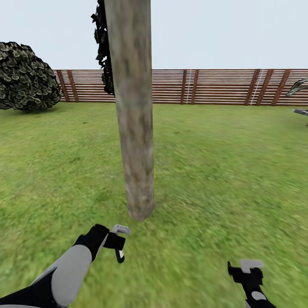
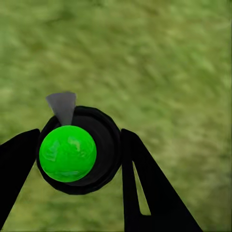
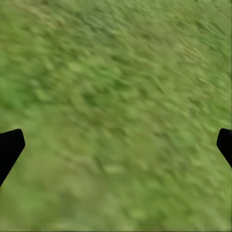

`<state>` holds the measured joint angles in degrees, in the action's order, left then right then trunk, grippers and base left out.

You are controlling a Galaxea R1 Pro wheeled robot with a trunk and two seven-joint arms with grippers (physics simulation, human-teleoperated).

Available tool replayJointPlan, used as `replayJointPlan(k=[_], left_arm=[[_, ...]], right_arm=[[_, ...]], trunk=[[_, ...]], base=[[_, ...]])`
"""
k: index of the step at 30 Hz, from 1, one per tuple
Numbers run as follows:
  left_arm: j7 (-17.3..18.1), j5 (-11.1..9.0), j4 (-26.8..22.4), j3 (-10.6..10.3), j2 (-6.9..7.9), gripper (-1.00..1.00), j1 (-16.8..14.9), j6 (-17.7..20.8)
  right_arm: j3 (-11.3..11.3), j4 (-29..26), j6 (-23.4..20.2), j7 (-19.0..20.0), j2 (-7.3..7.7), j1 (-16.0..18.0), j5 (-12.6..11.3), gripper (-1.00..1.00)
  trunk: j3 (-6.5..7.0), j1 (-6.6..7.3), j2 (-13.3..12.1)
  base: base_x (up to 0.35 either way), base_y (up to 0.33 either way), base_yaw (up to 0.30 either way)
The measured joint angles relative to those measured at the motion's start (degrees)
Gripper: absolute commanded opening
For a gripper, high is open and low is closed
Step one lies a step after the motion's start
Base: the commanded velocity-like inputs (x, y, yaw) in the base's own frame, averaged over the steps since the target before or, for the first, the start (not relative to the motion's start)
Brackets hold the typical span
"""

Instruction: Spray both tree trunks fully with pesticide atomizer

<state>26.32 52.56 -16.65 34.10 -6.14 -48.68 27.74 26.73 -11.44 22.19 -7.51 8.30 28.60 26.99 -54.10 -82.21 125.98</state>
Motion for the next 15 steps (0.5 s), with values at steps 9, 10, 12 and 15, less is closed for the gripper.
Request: replayJointPlan(k=[9,10,12,15], left_arm=[[0.0,0.09,-0.12,-0.22,-0.24,-1.0,-0.33,-0.36],[-0.01,0.13,-0.13,-0.25,-0.26,-1.0,-0.45,-0.36],[0.04,0.17,-0.13,-0.29,-0.35,-1.0,-0.71,-0.22],[0.04,0.1,-0.14,-0.3,-0.43,-1.0,-0.89,-0.01]], right_arm=[[-0.03,0.08,0.0,-0.01,-0.06,0.0,0.07,1.0],[-0.01,0.08,0.0,-0.01,-0.08,0.0,0.08,1.0],[-0.02,0.08,0.0,-0.01,-0.11,-0.05,0.09,1.0],[-0.01,0.08,0.0,-0.01,-0.11,-0.1,0.09,1.0]], trunk=[[0.0,-0.02,0.0],[0.0,-0.03,0.0],[0.0,-0.05,0.0],[0.0,-0.06,-0.01]], base=[[0.242,-0.097,0.0],[-0.057,-0.254,0.0],[-0.171,-0.227,0.0],[-0.251,-0.183,0.0]])
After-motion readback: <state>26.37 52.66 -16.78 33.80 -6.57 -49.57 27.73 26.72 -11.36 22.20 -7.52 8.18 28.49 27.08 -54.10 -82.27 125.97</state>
